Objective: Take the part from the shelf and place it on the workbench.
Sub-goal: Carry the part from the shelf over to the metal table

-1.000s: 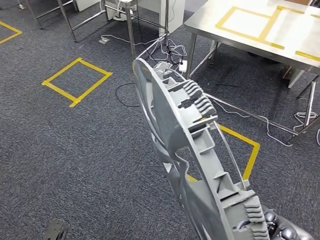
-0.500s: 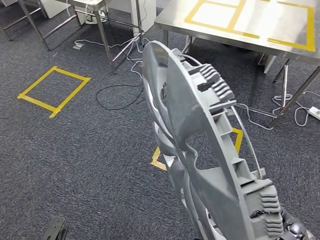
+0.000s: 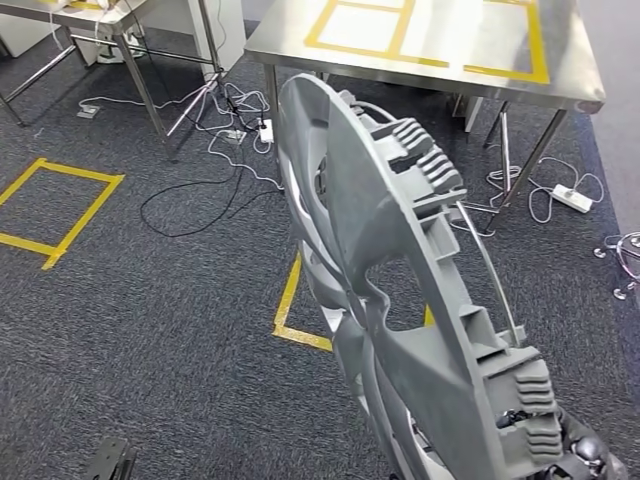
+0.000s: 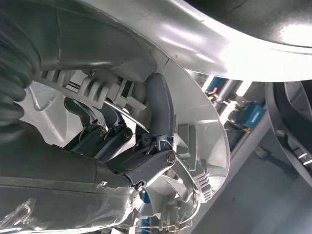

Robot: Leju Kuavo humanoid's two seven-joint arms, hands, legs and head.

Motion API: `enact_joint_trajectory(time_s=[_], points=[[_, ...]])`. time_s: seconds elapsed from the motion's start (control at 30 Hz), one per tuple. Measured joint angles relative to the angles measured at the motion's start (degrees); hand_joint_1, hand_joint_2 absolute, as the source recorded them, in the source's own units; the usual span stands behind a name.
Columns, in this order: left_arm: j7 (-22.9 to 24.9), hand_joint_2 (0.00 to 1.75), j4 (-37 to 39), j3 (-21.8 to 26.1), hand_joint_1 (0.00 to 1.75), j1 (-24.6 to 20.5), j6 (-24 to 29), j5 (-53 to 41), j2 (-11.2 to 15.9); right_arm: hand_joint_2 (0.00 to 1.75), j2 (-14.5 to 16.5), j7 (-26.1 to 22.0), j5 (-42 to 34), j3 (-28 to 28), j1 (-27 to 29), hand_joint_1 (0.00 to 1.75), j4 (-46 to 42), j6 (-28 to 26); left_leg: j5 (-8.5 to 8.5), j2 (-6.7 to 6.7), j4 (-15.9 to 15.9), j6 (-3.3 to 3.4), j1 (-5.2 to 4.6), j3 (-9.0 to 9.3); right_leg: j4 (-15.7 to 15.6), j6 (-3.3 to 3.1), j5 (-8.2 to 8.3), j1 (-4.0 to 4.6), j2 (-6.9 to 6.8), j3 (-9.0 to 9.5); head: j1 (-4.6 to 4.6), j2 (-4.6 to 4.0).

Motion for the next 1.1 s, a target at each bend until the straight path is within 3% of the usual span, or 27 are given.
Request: enact_joint_trajectory(time_s=[0.07, 0.13, 0.17, 0.2, 0.23, 0.27, 0.33, 0.4, 0.5, 0.57, 0.67, 0.7, 0.73, 0.77, 0.83, 0.87, 0.93, 1.03, 1.1], points=[[-0.26, 0.0, 0.0, 0.0, 0.0, -0.02, -0.19, 0.1, -0.01, 1.75, 0.0, 0.41, -0.32, 0.02, -0.19, 1.75, 0.02, -0.03, 0.07, 1.09, -0.13, 0.76, 0.08, 0.07, 3.21, 0.42, -2.11, 0.11, -2.46, -1.52, 0.28, -0.01], [-0.46, 0.0, 0.0, 0.01, 0.0, 0.21, -0.29, 0.15, 0.03, 1.75, 0.0, 0.77, -0.54, 0.04, -0.38, 1.75, 0.08, -0.04, -0.04, 2.22, -0.12, 1.14, -0.1, 0.1, 10.89, 0.72, -6.11, 0.19, -5.27, -5.02, 0.52, 0.0], [-0.52, 0.0, 0.0, 0.02, 0.0, 0.34, -0.33, 0.17, 0.05, 1.75, 0.0, 0.91, -0.57, 0.04, -0.39, 1.75, 0.14, -0.04, -0.1, 2.85, -0.12, 1.21, -0.19, 0.12, 14.56, 0.82, -7.59, 0.17, -5.84, -6.77, 0.52, -0.01], [-0.55, 0.0, 0.0, 0.02, 0.0, 0.41, -0.37, 0.19, 0.07, 1.75, 0.0, 1.01, -0.58, 0.05, -0.35, 1.75, 0.2, -0.04, -0.16, 3.48, -0.11, 1.24, -0.24, 0.17, 16.56, 0.86, -8.02, 0.16, -6.09, -7.71, 0.52, 0.0], [-0.57, 0.0, 0.0, 0.02, 0.0, 0.42, -0.4, 0.19, 0.08, 1.75, 0.0, 1.08, -0.58, 0.05, -0.33, 1.75, 0.26, -0.04, -0.25, 4.06, -0.1, 1.21, -0.28, 0.27, 16.2, 0.85, -7.29, 0.16, -6.25, -7.47, 0.52, -0.01], [-0.59, 0.0, 0.0, 0.02, 0.0, 0.4, -0.42, 0.19, 0.07, 1.75, 0.0, 1.13, -0.59, 0.05, -0.32, 1.75, 0.3, -0.04, -0.38, 4.62, -0.1, 1.13, -0.29, 0.45, 13.51, 0.78, -5.64, 0.17, -6.55, -6.02, 0.52, -0.01], [-0.61, 0.0, 0.0, 0.02, 0.0, 0.37, -0.5, 0.2, 0.07, 1.75, 0.0, 1.11, -0.66, 0.05, -0.4, 1.75, 0.31, 0.0, -0.77, 5.55, -0.03, 0.74, -0.49, 0.94, 5.36, 0.45, -2.16, 0.36, -8.67, -1.56, 0.57, -0.01], [-0.61, 0.0, 0.0, 0.02, 0.0, 0.37, -0.62, 0.22, 0.07, 1.75, -0.01, 1.05, -0.82, 0.05, -0.52, 1.75, 0.32, 0.08, -1.04, 6.29, 0.06, 0.21, -0.82, 1.24, 0.94, -0.12, -0.92, 0.6, -10.22, 0.78, 0.5, -0.01], [-0.62, 0.0, 0.0, 0.02, 0.0, 0.25, -0.78, 0.29, 0.01, 1.75, -0.02, 1.02, -1.14, 0.03, -0.6, 1.75, 0.32, 0.24, -1.28, 7.02, -0.02, -0.72, -0.74, 1.45, 0.44, -1.13, -0.85, 0.72, -8.98, 0.7, 0.41, -0.01], [-0.61, 0.0, 0.0, 0.01, 0.0, 0.12, -0.91, 0.45, -0.05, 1.75, -0.01, 1.02, -1.17, 0.01, -0.87, 1.75, 0.31, 0.3, -2.9, 5.52, 2.27, -1.27, -0.59, 0.49, 0.05, -1.88, -0.83, 0.49, -8.19, 0.94, 0.24, -0.01], [-0.57, 0.0, 0.0, 0.0, 0.0, 0.37, -1.01, 0.77, -0.03, 1.75, 0.0, 0.99, -1.07, -0.02, -1.22, 1.75, 0.39, 0.34, -7.43, 3.14, 12.88, -1.5, -0.58, -5.22, -0.07, -2.48, -1.02, 0.35, -7.16, 1.15, -0.07, -0.01], [-0.54, 0.0, 0.0, 0.0, 0.0, 0.52, -1.02, 0.8, -0.02, 1.75, 0.0, 0.98, -1.02, -0.03, -1.22, 1.75, 0.45, 0.35, -7.8, 2.98, 15.37, -1.49, -0.59, -6.85, -0.07, -2.51, -1.08, 0.35, -6.73, 1.23, -0.09, -0.01], [-0.51, 0.0, 0.0, 0.0, 0.0, 0.64, -1.03, 0.8, -0.02, 1.75, 0.0, 0.98, -0.97, -0.03, -1.22, 1.75, 0.51, 0.35, -7.02, 2.92, 15.86, -1.44, -0.6, -7.52, -0.06, -2.48, -1.15, 0.35, -6.33, 1.36, -0.09, -0.01], [-0.48, 0.0, 0.0, 0.0, 0.0, 0.7, -1.04, 0.8, -0.02, 1.75, 0.0, 0.98, -0.93, -0.03, -1.22, 1.75, 0.57, 0.34, -5.2, 2.91, 14.14, -1.35, -0.59, -7.04, -0.06, -2.37, -1.26, 0.32, -5.99, 1.55, -0.1, -0.01], [-0.48, 0.0, 0.0, 0.0, 0.0, 0.67, -1.04, 0.8, 0.03, 1.75, 0.04, 0.98, -0.91, -0.04, -1.25, 1.75, 0.61, 0.31, -0.92, 2.83, 6.82, -1.15, -0.58, -3.82, 0.0, -1.91, -1.61, 0.33, -5.47, 2.03, -0.13, -0.01], [-0.47, 0.0, 0.0, 0.0, 0.0, 0.62, -1.05, 0.8, 0.03, 1.75, 0.09, 0.98, -0.91, -0.05, -1.28, 1.75, 0.61, 0.26, 0.23, 2.73, 3.49, -0.94, -0.59, -2.27, 0.05, -1.6, -1.84, 0.41, -5.25, 2.15, -0.15, -0.01], [-0.46, 0.0, 0.0, 0.0, 0.0, 0.56, -1.07, 0.8, 0.02, 1.75, 0.21, 0.98, -0.91, -0.07, -1.33, 1.75, 0.62, 0.19, 0.44, 2.55, 0.24, -0.33, -0.64, -0.85, 0.03, -0.92, -2.03, 0.62, -5.01, 2.3, -0.21, -0.01], [-0.45, 0.0, 0.0, 0.01, 0.0, 0.57, -1.11, 0.8, 0.0, 1.75, 0.26, 0.98, -0.92, -0.08, -1.41, 1.75, 0.64, 0.13, 0.0, 2.52, -0.14, 0.89, -0.52, -0.17, 0.78, -0.04, -2.4, 0.57, -5.21, 2.46, -0.01, 0.0], [-0.45, 0.0, 0.0, 0.02, 0.0, 0.6, -1.13, 0.8, 0.0, 1.75, 0.26, 0.97, -0.92, -0.08, -1.58, 1.75, 0.65, 0.11, -0.34, 2.51, -0.19, 1.53, -0.52, 0.62, 5.24, 0.39, -4.59, 0.52, -5.68, 0.3, 0.28, 0.0]])
